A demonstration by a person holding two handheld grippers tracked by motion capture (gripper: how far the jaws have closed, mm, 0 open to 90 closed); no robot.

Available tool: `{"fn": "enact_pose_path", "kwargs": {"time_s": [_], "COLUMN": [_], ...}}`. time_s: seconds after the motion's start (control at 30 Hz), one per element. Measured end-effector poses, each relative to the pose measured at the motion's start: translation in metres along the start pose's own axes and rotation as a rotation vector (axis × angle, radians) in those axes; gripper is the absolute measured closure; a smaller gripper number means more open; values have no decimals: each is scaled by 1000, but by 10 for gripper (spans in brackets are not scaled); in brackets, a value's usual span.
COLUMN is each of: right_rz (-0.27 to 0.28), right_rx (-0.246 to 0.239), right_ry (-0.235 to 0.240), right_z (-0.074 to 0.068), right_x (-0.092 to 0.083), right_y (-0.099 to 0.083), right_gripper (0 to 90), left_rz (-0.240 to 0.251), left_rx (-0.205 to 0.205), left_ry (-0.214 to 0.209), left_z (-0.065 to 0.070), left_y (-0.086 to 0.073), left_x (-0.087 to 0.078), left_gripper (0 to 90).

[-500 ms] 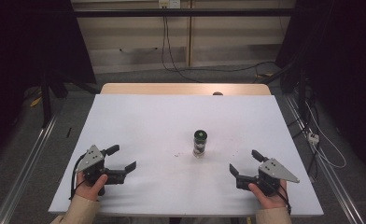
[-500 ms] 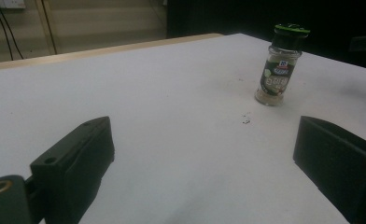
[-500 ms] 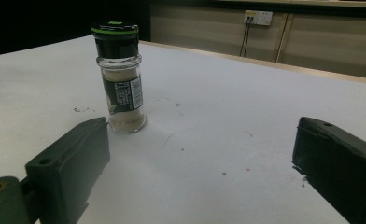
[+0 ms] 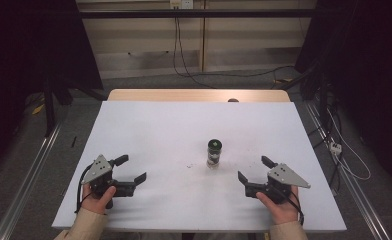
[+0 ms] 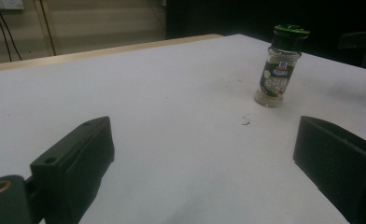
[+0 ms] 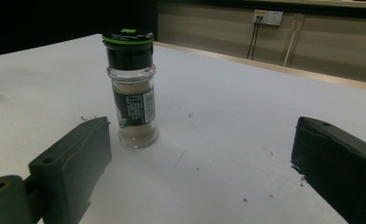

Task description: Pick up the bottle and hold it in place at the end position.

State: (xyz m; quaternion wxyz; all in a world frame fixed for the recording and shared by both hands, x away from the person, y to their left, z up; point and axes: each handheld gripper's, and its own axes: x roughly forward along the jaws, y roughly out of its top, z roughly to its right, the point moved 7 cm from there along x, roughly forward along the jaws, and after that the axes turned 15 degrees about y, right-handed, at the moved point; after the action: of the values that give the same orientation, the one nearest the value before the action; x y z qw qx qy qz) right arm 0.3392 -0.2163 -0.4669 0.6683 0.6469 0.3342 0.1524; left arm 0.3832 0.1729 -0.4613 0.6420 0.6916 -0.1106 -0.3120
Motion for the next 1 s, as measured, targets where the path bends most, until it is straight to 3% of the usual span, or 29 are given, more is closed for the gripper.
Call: {"fn": "enact_pose_path", "kwargs": {"time_s": [0.33, 1.0], "right_rz": [-27, -44], "right_rx": [-4, 37], "right_ry": [65, 76], "right_z": [-16, -18], "right_x": [37, 73], "right_y": [8, 12], "right_gripper": [59, 84], "left_rz": [-2, -2], "left_rx": [-2, 5], "left_ry": [-5, -15], "left_z": [1, 3], "left_y": [0, 0], "left_x": [-1, 1], "left_gripper": [51, 51]}}
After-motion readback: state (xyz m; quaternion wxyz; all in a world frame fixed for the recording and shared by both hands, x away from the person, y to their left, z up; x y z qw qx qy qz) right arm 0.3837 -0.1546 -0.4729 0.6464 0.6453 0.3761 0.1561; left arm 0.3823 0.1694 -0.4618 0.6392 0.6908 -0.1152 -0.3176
